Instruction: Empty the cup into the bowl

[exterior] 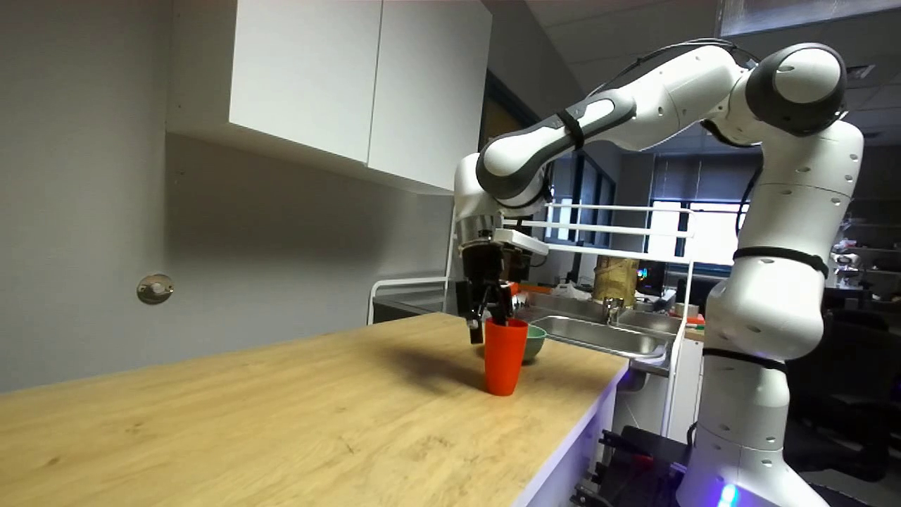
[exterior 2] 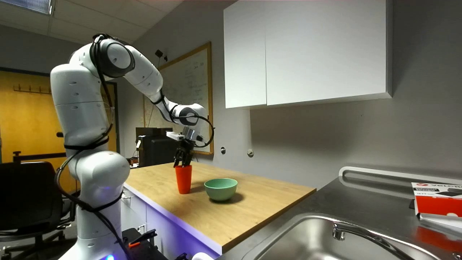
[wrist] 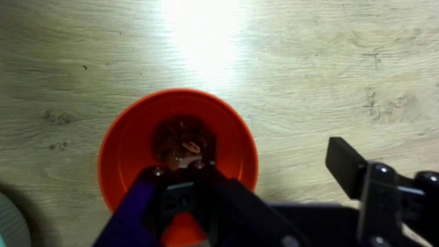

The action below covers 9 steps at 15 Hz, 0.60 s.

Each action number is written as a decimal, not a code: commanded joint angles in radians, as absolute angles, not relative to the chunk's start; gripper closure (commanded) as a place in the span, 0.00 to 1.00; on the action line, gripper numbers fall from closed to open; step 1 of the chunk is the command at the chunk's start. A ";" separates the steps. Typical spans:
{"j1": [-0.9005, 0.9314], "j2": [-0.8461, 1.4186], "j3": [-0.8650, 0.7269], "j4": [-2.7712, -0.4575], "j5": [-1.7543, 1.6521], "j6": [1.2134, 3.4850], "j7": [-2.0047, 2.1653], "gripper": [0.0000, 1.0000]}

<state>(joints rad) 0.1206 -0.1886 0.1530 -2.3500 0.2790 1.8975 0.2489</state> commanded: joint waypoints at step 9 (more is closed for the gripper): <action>0.115 -0.229 0.154 -2.374 0.224 1.928 0.313 1.00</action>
<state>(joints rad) 0.1199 -0.1927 0.1511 -2.3726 0.2645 1.9339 0.2880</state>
